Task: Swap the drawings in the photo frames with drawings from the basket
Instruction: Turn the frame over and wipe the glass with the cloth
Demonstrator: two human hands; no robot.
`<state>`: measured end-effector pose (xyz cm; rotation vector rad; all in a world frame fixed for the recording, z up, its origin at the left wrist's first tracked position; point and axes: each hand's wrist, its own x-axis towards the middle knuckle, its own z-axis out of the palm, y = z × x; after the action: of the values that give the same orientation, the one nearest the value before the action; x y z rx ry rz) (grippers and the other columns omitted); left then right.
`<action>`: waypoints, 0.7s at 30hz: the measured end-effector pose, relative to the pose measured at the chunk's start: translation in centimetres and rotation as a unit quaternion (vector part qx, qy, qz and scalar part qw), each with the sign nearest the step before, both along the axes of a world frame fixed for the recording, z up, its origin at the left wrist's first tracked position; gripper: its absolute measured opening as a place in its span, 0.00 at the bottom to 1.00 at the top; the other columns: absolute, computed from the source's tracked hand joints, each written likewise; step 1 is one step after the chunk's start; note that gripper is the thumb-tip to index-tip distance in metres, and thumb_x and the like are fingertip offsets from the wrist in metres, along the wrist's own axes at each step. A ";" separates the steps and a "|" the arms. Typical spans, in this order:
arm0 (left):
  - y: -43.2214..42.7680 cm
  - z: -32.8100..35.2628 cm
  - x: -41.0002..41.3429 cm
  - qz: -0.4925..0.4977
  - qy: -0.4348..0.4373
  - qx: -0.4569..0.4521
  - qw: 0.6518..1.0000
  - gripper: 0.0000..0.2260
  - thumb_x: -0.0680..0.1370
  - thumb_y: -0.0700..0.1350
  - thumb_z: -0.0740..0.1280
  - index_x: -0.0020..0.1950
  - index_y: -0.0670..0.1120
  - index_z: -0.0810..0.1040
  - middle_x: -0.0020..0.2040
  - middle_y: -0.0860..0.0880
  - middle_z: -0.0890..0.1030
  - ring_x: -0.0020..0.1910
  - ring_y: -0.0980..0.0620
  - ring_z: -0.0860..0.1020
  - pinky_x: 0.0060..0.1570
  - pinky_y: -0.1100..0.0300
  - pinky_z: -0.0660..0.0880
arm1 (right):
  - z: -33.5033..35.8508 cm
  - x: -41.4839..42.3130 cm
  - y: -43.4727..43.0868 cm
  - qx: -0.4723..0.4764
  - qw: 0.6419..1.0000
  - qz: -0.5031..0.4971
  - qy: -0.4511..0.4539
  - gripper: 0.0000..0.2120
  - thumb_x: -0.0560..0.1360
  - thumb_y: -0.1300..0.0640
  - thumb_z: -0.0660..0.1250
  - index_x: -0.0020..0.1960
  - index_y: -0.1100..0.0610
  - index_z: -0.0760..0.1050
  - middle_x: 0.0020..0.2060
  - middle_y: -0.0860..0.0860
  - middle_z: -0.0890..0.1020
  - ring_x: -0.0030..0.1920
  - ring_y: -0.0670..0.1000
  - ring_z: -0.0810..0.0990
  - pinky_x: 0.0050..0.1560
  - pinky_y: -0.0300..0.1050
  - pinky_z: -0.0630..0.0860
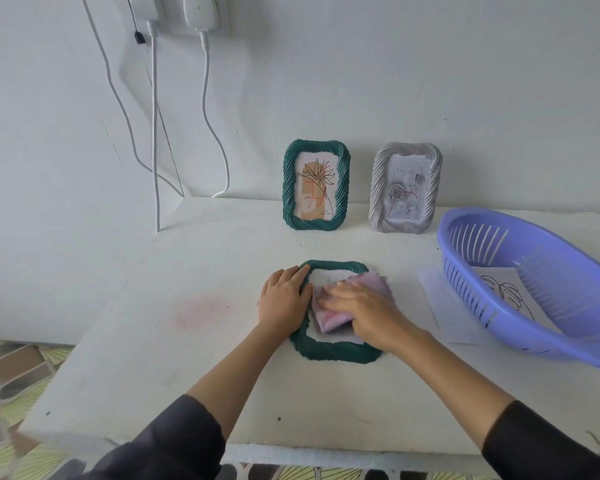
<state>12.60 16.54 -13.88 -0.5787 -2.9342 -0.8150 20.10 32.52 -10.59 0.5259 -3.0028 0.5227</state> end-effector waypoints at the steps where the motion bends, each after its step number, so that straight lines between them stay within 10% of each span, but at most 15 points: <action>1: 0.0 0.0 -0.1 -0.001 -0.005 0.003 1.000 0.21 0.80 0.51 0.53 0.74 0.52 0.62 0.73 0.52 0.66 0.72 0.48 0.60 0.72 0.55 0.56 | -0.2 0.6 0.5 0.000 1.000 0.023 -0.019 0.26 0.75 0.71 0.56 0.68 0.51 0.69 0.71 0.48 0.67 0.71 0.42 0.59 0.65 0.21 0.37; 8: 0.0 0.0 -0.1 -0.001 -0.007 0.011 1.000 0.21 0.80 0.52 0.54 0.73 0.52 0.62 0.73 0.52 0.66 0.72 0.48 0.60 0.71 0.54 0.57 | 0.9 -1.1 4.3 0.044 0.997 -0.053 0.016 0.30 0.71 0.74 0.55 0.62 0.47 0.75 0.68 0.45 0.71 0.71 0.46 0.63 0.71 0.40 0.46; 21: 0.1 0.0 -0.2 0.010 -0.023 0.013 1.000 0.21 0.79 0.53 0.55 0.73 0.54 0.62 0.73 0.54 0.66 0.72 0.49 0.59 0.71 0.51 0.59 | 1.4 -1.5 5.3 0.063 0.997 -0.054 -0.007 0.27 0.73 0.72 0.55 0.64 0.48 0.73 0.70 0.46 0.68 0.73 0.48 0.60 0.72 0.45 0.44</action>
<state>12.35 16.65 -13.86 -0.5366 -2.9612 -0.8735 18.62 37.86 -9.17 0.3643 -3.0697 0.3333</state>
